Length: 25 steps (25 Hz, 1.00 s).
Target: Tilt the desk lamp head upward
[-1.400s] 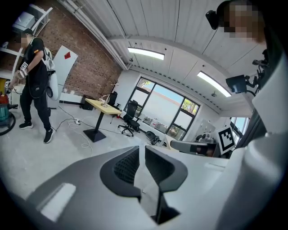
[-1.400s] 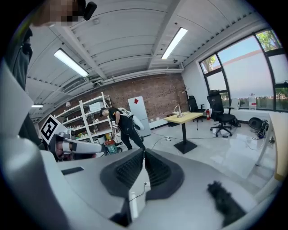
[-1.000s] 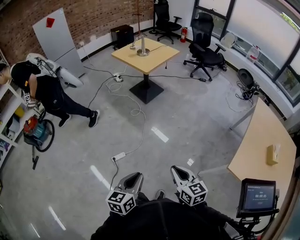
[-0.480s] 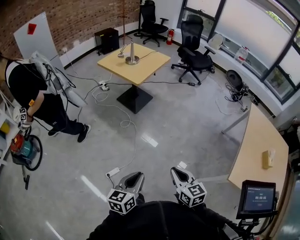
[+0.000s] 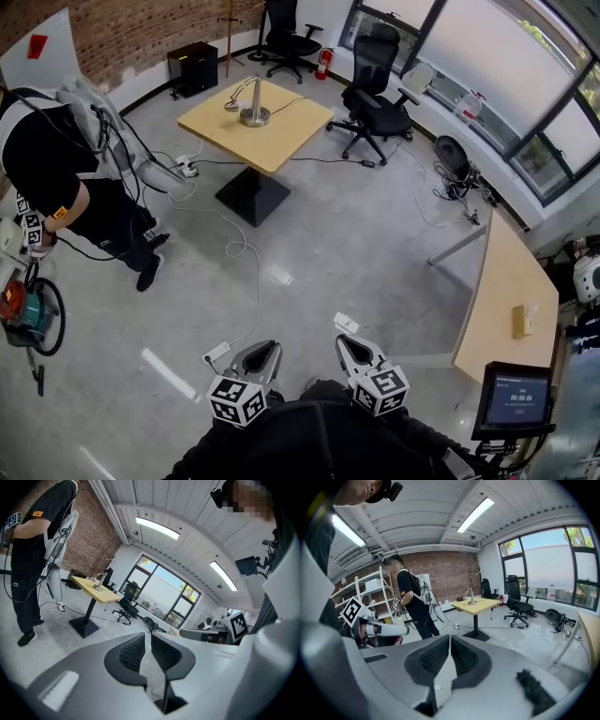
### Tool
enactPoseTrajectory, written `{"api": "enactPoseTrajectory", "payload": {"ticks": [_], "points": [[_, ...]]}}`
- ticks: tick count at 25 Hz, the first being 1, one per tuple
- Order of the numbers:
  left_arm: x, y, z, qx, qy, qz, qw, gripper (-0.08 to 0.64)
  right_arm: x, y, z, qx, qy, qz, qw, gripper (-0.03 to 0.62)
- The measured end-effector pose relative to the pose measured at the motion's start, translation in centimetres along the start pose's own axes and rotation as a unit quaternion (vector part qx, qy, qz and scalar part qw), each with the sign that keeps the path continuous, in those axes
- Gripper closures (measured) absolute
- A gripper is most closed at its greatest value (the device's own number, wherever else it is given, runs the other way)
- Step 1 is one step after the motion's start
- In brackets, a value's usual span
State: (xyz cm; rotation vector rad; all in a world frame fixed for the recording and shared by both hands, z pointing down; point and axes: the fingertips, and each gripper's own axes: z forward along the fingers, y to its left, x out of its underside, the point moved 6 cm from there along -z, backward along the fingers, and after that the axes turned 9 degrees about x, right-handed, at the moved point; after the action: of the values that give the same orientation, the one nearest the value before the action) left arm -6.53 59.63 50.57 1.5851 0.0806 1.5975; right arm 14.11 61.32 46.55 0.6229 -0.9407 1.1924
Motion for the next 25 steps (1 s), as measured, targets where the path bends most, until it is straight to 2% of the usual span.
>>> {"api": "enactPoseTrajectory", "payload": {"ticks": [6, 11, 17, 25], "points": [[0.1, 0.1, 0.0, 0.0, 0.004, -0.006, 1.0, 0.514, -0.3, 0.5, 0.6, -0.008, 0.004, -0.002, 1.0, 0.575], [-2.0, 3.0, 1.6, -0.032, 0.002, 0.001, 0.9995, 0.513, -1.7, -0.8, 5.4, -0.04, -0.004, 0.004, 0.999, 0.575], [-6.5, 5.6, 6.3, -0.073, -0.002, 0.025, 0.997, 0.513, -5.6, -4.9, 11.7, -0.084, -0.025, 0.009, 0.996, 0.575], [-11.0, 7.3, 14.3, -0.104, -0.006, 0.035, 0.9939, 0.512, -9.3, -13.5, 17.8, -0.1, -0.035, 0.039, 0.994, 0.575]]}}
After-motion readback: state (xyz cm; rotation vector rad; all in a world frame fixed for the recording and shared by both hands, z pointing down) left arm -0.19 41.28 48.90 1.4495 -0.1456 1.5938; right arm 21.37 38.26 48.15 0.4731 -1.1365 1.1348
